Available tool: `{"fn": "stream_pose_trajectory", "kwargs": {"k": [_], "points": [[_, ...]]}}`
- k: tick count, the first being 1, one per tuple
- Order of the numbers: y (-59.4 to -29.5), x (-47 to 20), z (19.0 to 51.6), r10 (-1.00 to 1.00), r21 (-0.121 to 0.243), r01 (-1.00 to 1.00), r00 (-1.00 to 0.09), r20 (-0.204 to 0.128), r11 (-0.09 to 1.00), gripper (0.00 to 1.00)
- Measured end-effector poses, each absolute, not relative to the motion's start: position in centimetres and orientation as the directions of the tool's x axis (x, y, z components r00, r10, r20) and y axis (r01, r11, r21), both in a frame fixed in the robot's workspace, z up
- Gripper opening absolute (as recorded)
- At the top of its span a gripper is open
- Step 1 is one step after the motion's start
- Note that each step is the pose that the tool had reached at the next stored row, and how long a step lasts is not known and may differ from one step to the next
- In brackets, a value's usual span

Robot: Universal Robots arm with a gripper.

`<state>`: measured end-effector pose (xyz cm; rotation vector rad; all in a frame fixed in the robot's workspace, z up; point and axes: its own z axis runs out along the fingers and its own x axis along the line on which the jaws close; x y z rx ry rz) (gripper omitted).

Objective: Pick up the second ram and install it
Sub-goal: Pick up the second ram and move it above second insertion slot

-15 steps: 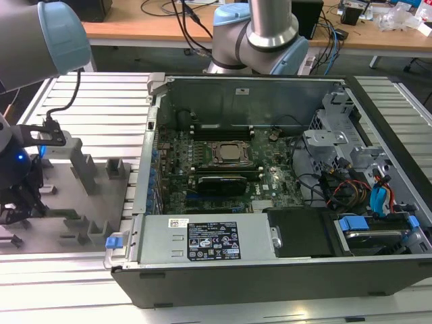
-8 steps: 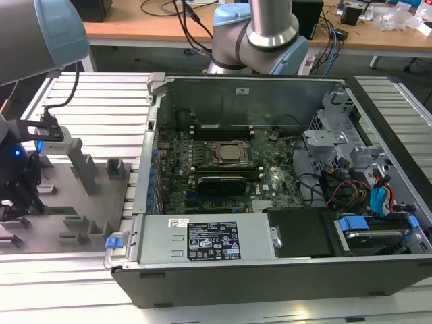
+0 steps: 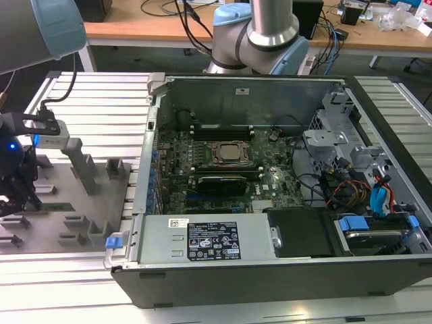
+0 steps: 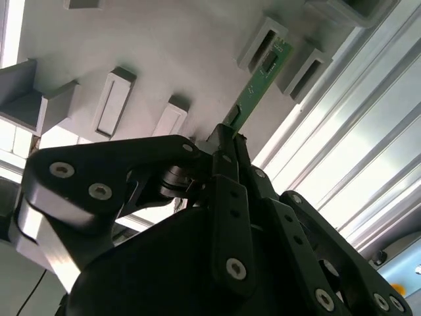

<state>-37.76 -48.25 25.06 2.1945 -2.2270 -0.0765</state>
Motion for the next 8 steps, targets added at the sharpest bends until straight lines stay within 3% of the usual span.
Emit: {"fn": "stream_pose_trajectory", "kwargs": {"k": [8], "points": [[-48.25,-37.75,25.88,-1.000,0.045,-0.999,-0.015,-0.024,0.014,0.13]]}}
